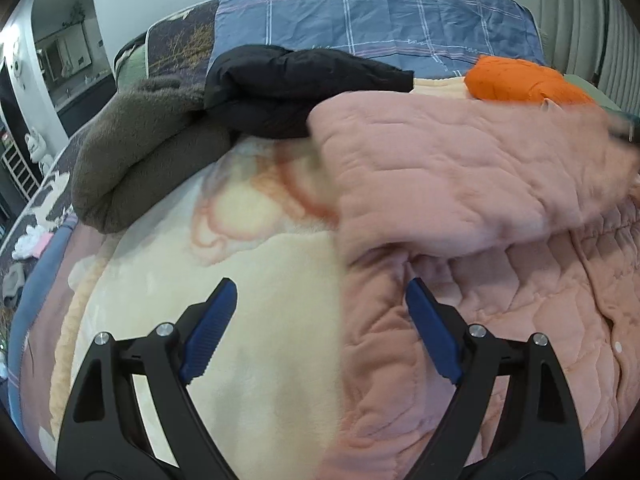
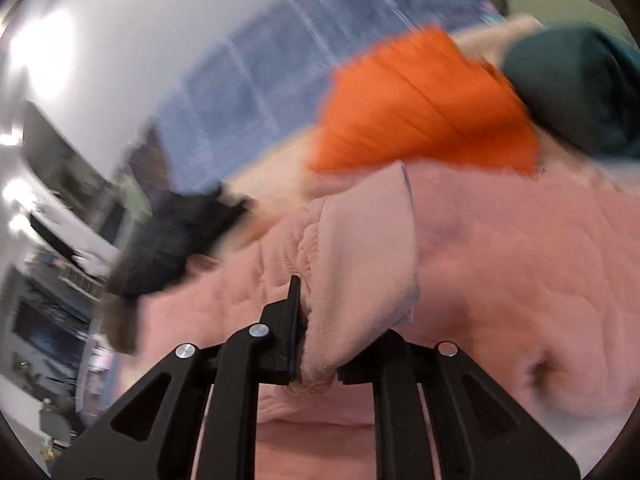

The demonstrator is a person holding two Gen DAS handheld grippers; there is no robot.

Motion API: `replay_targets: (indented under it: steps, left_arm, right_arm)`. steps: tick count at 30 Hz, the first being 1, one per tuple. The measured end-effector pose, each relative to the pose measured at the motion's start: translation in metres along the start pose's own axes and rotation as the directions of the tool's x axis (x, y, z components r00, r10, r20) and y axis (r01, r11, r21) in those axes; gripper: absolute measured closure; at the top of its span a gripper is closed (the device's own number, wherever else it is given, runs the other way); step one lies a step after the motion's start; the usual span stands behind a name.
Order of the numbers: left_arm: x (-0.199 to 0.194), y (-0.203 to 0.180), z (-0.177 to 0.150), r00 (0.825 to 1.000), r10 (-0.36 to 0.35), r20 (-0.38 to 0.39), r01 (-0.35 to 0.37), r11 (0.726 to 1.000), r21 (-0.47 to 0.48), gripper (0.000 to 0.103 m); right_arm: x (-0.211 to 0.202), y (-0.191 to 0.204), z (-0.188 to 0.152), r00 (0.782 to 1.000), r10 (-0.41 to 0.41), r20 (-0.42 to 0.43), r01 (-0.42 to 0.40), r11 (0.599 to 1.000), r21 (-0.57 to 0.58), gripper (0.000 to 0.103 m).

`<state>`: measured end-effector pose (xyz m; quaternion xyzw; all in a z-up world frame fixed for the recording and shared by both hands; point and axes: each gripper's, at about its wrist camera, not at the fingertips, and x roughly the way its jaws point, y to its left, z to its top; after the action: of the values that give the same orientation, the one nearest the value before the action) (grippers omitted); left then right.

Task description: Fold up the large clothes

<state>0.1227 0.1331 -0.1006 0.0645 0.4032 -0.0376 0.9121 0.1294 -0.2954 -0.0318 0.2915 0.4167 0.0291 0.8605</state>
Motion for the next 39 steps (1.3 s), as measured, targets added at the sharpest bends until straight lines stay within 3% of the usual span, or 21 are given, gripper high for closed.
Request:
replay_targets:
  steps: [2,4,7,9,10,12,13,15,17,18,20,22,23,24,25,27,31,35,37,39]
  left_arm:
    - [0.000,0.002,-0.001,1.000,-0.005,-0.001,0.005,1.000,-0.009,0.015]
    - [0.000,0.002,0.000,1.000,-0.006,-0.003,0.006,1.000,-0.011,0.015]
    - [-0.001,-0.002,0.003,1.000,0.009,0.000,-0.009,1.000,0.015,0.016]
    - [-0.007,-0.005,0.006,1.000,0.001,0.021,-0.002,0.999,0.034,0.023]
    - [-0.011,-0.007,0.007,0.999,-0.015,0.032,0.014,0.999,0.035,0.027]
    - [-0.022,-0.007,0.010,0.997,-0.050,0.055,0.049,0.999,0.019,0.051]
    - [-0.027,-0.006,0.012,0.996,-0.064,0.067,0.064,0.998,0.002,0.057]
    - [-0.038,-0.007,0.021,0.989,-0.103,0.103,0.107,0.994,-0.033,0.064]
    - [-0.043,-0.016,0.035,0.983,-0.123,0.133,0.128,0.991,-0.030,0.064]
    - [-0.042,-0.023,0.043,0.983,-0.127,0.136,0.130,0.991,-0.020,0.064]
    - [-0.030,-0.041,0.058,0.978,-0.173,0.119,0.174,0.985,0.001,0.064]
    - [-0.013,-0.056,0.064,0.978,-0.191,0.088,0.190,0.982,0.014,0.063]
    - [0.004,-0.064,0.064,0.987,-0.143,0.066,0.141,0.989,0.032,0.063]
    - [0.018,-0.068,0.061,0.994,-0.095,0.048,0.093,0.995,0.046,0.059]
    - [0.039,-0.070,0.053,0.999,-0.042,0.019,0.041,0.997,0.063,0.059]
    - [0.058,-0.068,0.039,0.999,-0.041,0.031,0.039,0.998,0.059,0.058]
    - [0.053,-0.078,0.039,0.999,0.011,0.044,-0.015,0.995,0.096,0.058]
    - [0.053,-0.078,0.037,0.999,-0.010,0.046,0.005,0.995,0.097,0.059]
    - [0.052,-0.073,0.039,0.998,-0.031,0.046,0.027,0.996,0.082,0.059]
    - [0.052,-0.071,0.040,0.998,-0.036,0.049,0.032,0.996,0.080,0.059]
  right_arm:
    - [0.016,-0.022,-0.012,0.997,-0.038,-0.070,0.042,0.998,0.048,0.088]
    - [0.017,-0.034,-0.021,0.999,0.006,-0.047,-0.002,0.996,0.085,0.088]
    - [0.009,-0.024,-0.018,1.000,0.005,-0.019,-0.004,0.999,0.048,0.087]
    - [0.003,-0.009,-0.014,1.000,-0.005,0.008,0.005,1.000,0.004,0.086]
    - [0.000,-0.005,-0.012,0.999,-0.036,0.015,0.036,0.999,-0.012,0.080]
    - [-0.013,-0.010,-0.010,0.980,-0.191,0.059,0.190,0.982,0.017,0.039]
    - [-0.027,-0.016,-0.012,0.964,-0.235,0.122,0.226,0.971,0.079,0.037]
    - [-0.044,-0.016,-0.017,0.950,-0.216,0.227,0.189,0.973,0.133,0.037]
    - [-0.043,-0.002,-0.020,0.962,-0.143,0.234,0.135,0.990,0.048,0.043]
    - [-0.035,0.012,-0.022,0.978,-0.068,0.198,0.077,0.996,-0.038,0.052]
    - [-0.021,0.023,-0.024,0.994,0.023,0.109,-0.011,0.994,-0.104,0.064]
    - [0.003,0.023,-0.029,1.000,0.011,-0.003,-0.012,0.995,-0.099,0.069]
    - [0.017,0.016,-0.032,0.999,-0.024,-0.042,0.021,0.997,-0.072,0.071]
    - [0.036,0.003,-0.037,0.995,-0.052,-0.088,0.048,0.998,-0.040,0.080]
    - [0.048,-0.009,-0.043,0.996,-0.044,-0.082,0.041,0.998,-0.038,0.085]
    - [0.049,-0.021,-0.049,0.999,0.024,-0.024,-0.025,0.998,-0.053,0.093]
    - [0.043,-0.021,-0.049,0.999,0.028,-0.040,-0.031,0.998,-0.056,0.093]
    - [0.001,-0.032,-0.048,0.996,0.085,-0.023,-0.085,0.996,-0.006,0.087]
    - [-0.034,-0.049,-0.046,0.993,0.106,0.045,-0.108,0.994,0.034,0.080]
    - [-0.080,-0.083,-0.047,0.985,0.080,0.151,-0.095,0.991,0.096,0.066]
